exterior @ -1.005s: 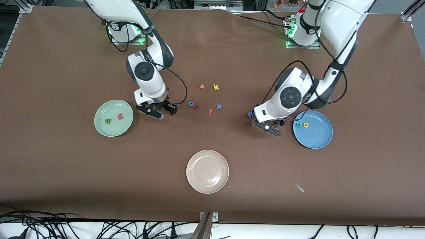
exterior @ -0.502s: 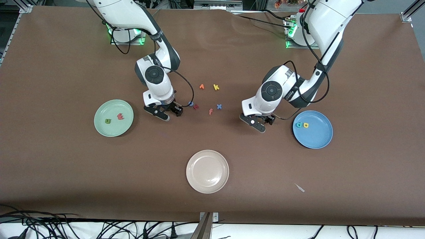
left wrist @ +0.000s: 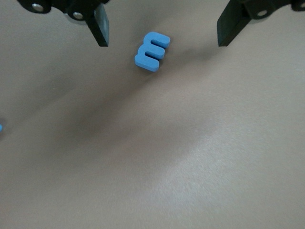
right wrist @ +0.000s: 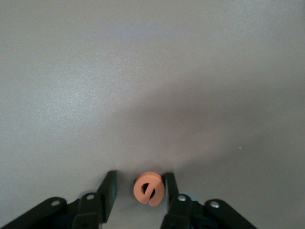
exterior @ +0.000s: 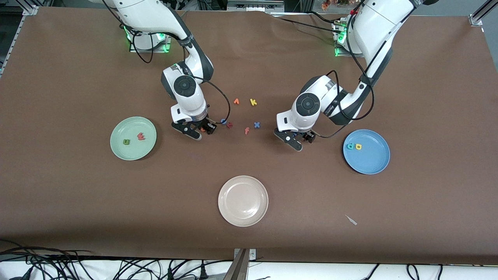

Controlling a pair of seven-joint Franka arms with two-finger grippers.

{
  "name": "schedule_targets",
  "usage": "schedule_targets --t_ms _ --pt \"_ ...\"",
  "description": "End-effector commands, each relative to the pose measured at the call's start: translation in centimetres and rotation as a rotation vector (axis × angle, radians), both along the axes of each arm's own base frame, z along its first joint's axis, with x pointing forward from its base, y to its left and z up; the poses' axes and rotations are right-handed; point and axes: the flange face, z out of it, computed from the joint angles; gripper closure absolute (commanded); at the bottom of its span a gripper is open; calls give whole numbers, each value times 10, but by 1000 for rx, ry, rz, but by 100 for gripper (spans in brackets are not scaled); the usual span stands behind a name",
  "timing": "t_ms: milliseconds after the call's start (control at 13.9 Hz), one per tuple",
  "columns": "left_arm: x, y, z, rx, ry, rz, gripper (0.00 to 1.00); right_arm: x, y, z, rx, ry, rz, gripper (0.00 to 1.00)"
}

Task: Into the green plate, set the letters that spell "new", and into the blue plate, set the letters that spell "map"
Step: 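Grasp the blue E with the left gripper while the right gripper takes the e, then place the blue E on the blue plate while the right gripper places the e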

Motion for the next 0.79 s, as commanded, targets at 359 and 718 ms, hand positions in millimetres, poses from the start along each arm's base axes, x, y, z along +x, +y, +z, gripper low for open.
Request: schedule_targets --t_ms 359,718 --pt "2 -1 -23 -8 -3 -5 8 19 -23 32 -42 20 113 81" --pt "3 1 -23 -8 -2 18 41 53 -129 88 -119 129 336 81"
